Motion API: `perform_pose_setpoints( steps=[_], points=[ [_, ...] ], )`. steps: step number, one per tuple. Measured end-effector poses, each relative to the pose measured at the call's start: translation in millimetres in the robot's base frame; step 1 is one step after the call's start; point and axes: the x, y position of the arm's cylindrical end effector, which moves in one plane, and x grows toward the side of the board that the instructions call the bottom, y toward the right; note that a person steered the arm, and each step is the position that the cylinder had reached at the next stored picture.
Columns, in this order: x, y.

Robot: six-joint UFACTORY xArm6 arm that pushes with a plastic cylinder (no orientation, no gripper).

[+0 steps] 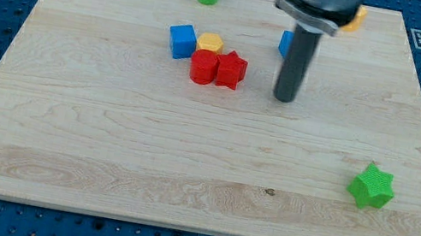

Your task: Push the blue triangle close to the red star

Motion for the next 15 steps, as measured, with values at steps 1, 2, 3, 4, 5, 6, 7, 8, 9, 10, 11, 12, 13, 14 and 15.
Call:
perform_pose_setpoints(
  steps=[1,2,3,4,5,6,7,8,9,10,11,12,13,14,15],
  points=[
    [-22,32],
    [-77,46],
    [-120,42],
    [-124,12],
    [-118,-2],
    [-107,-5],
    [-94,12],
    [-83,21],
    [-79,-14],
    [-79,-39],
    [-80,-53],
    [-85,-6],
    [-45,10],
    [-27,-5],
    [-51,-41]
  ],
)
